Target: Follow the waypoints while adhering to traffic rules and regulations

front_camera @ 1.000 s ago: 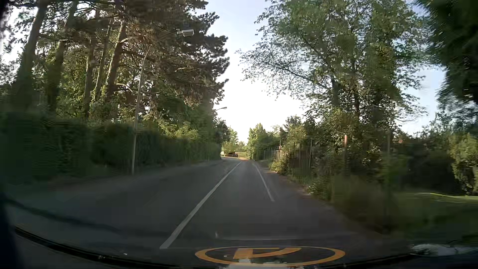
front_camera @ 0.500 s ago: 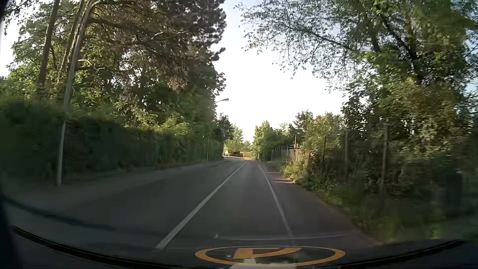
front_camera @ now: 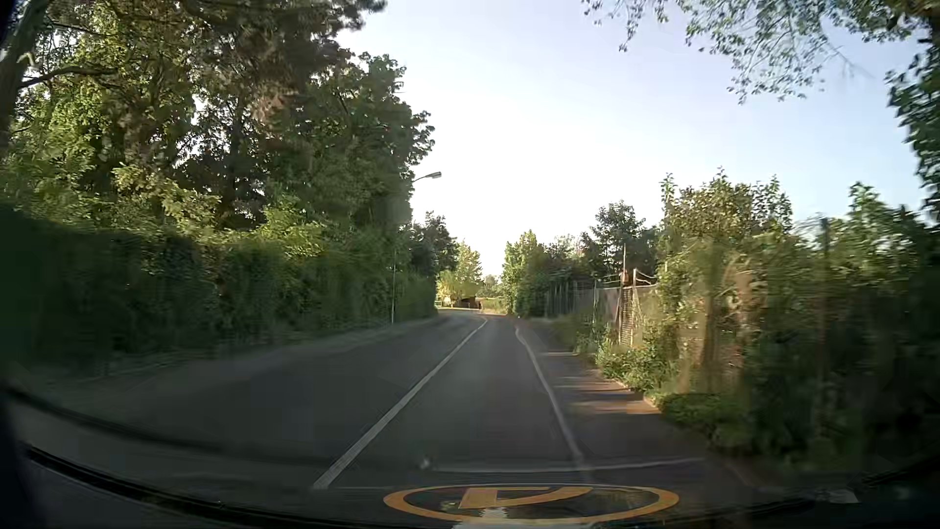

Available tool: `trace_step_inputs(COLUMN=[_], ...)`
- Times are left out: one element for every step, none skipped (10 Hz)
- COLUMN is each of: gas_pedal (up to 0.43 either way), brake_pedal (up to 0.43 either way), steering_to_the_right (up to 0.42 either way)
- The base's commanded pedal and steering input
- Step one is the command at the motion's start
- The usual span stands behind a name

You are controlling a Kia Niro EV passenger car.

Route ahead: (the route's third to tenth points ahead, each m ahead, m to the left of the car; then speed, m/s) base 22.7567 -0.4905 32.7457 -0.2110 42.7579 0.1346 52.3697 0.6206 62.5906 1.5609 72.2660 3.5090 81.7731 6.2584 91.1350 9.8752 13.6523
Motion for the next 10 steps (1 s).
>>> trace_step_inputs(gas_pedal=[0.197,0.189,0.177,0.177,0.177,0.177,0.177,0.177,0.177,0.177], brake_pedal=[0.0,0.0,0.0,0.0,0.0,0.0,0.0,0.0,0.0,0.0], steering_to_the_right=[-0.003,-0.002,-0.002,-0.001,0.0,0.0,0.0,0.001,0.001,0.001])
